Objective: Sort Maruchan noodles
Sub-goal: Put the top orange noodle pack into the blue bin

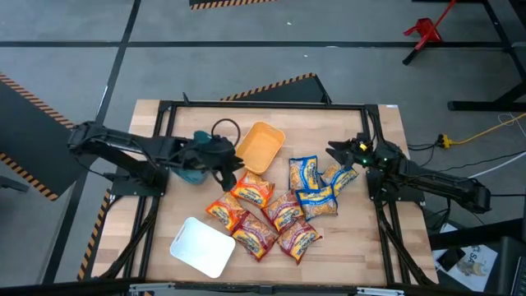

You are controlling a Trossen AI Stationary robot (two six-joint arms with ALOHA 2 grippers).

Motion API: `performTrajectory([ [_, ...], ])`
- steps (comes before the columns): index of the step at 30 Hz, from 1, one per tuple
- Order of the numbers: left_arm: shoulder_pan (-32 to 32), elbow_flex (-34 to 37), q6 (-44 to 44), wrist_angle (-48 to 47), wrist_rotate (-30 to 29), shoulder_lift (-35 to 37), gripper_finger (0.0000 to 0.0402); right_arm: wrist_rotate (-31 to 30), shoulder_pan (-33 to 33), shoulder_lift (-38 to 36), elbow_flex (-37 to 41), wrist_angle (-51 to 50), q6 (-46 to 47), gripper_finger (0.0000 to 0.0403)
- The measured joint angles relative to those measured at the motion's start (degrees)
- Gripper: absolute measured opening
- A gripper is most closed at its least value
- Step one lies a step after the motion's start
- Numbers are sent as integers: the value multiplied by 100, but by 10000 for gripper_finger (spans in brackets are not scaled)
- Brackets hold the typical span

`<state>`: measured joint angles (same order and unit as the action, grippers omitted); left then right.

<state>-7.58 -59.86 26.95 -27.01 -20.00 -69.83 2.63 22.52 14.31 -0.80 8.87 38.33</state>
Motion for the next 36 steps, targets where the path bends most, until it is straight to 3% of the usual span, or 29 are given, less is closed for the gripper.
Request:
performTrajectory([
  [7,3,-1,567,50,970,-294,73,-4,0,0,0,-88,25,294],
  [10,153,-2,609,46,1729,-393,80,-3,0,0,0,-198,28,294],
  [16,363,-7,704,-271,3129,-679,142,-4,0,0,0,-230,32,294],
  [19,303,-4,714,-386,3172,-873,182,-4,0,0,0,-239,32,294],
  [24,216,-4,904,-363,2458,-1305,237,-4,0,0,0,-265,32,294],
  [27,223,-4,863,-404,2670,-1692,264,-4,0,0,0,-265,26,294],
  [30,294,-4,872,-327,3115,-2154,278,-4,0,0,0,-267,23,294],
  [36,359,0,871,-447,2878,-2643,278,-4,0,0,0,-278,28,294],
])
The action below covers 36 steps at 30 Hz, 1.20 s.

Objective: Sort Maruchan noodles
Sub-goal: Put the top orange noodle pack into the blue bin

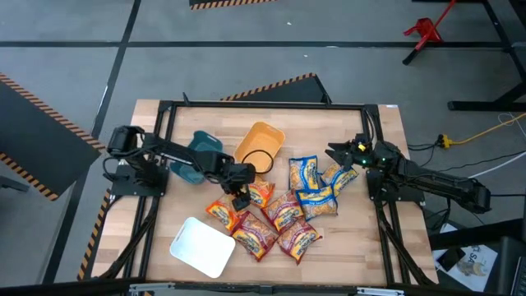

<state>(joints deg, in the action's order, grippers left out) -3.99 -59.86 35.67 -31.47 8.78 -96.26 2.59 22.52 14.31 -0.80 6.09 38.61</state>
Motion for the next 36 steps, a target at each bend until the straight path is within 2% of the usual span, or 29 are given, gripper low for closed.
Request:
performTrajectory([
  [4,12,0,168,-79,-192,-16,280,0,0,0,0,-20,0,294],
  [9,13,0,895,-46,-733,-1,277,0,0,-1,0,-23,0,294],
  [15,13,0,1078,-86,-866,-1,279,0,0,0,0,-28,0,294],
  [19,11,0,949,-179,-1051,1,276,0,0,-1,0,-58,-4,294],
  [24,-15,0,106,-314,-1425,1,279,0,0,-2,-2,-191,-6,294],
  [30,-97,0,-34,-289,-1371,-22,279,0,0,0,-2,-356,-7,294],
  [36,-297,0,-171,-111,-1312,-335,279,2,0,-2,-2,-345,-9,294],
])
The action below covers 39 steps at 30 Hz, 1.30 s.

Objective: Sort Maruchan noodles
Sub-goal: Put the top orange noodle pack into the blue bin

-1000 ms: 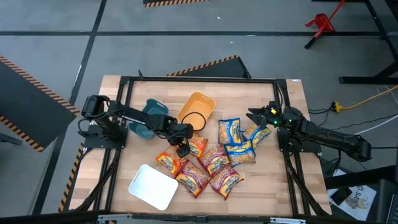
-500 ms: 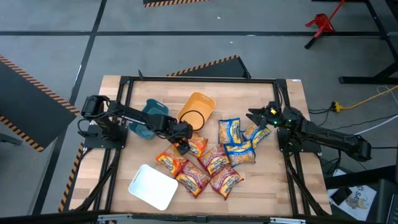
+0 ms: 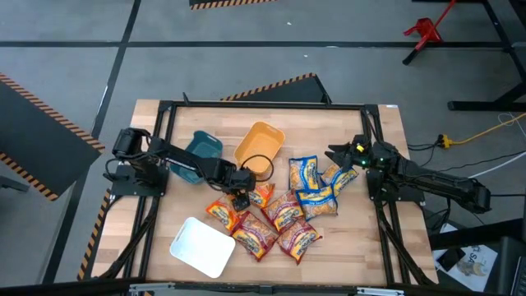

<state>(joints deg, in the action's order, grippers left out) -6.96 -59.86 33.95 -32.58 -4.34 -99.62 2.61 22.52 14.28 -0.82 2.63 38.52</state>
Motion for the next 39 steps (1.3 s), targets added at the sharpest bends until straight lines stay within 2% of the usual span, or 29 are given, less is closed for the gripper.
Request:
performTrajectory([
  [8,-13,-10,-6,144,-187,-419,278,-7,0,2,0,17,4,294],
  [11,20,-13,-13,154,-246,-439,258,-11,0,1,0,17,7,294],
  [14,29,-13,-6,153,-264,-443,215,-20,0,2,0,17,7,294],
  [24,-95,-12,197,170,-95,-436,24,-24,0,1,0,17,52,294],
  [31,-183,11,609,110,97,5,18,-24,0,0,0,15,61,294],
  [39,-184,9,1584,-153,-184,1071,18,-24,0,0,0,-66,63,294],
])
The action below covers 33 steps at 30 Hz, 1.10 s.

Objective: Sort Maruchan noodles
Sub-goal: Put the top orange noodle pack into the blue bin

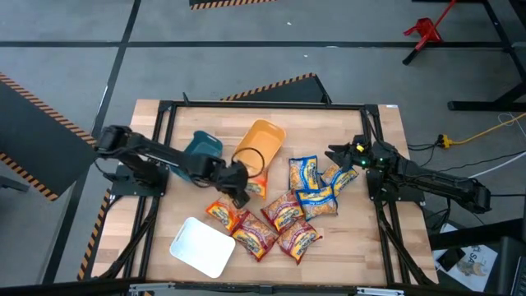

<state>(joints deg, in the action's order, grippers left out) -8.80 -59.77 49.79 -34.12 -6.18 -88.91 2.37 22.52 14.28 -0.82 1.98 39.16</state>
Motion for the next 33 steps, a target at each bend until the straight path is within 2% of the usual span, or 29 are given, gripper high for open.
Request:
performTrajectory([
  [4,-8,-4,805,-410,-310,661,18,-4,0,2,0,-110,-3,294],
  [12,-170,-9,2405,-2131,-1239,1899,18,-62,0,3,-2,-146,-2,294],
  [17,-306,-9,3647,-3685,-1555,2218,18,-135,0,20,-2,-159,-4,294],
  [20,-326,-9,4089,-4240,-1573,2225,18,-176,0,22,-2,-162,-4,294],
  [26,-268,28,4322,-4306,-1786,2113,18,-181,0,22,-2,-166,-11,294],
  [33,-9,641,4605,-4191,-1636,2085,29,-187,0,22,-2,-170,-61,294],
])
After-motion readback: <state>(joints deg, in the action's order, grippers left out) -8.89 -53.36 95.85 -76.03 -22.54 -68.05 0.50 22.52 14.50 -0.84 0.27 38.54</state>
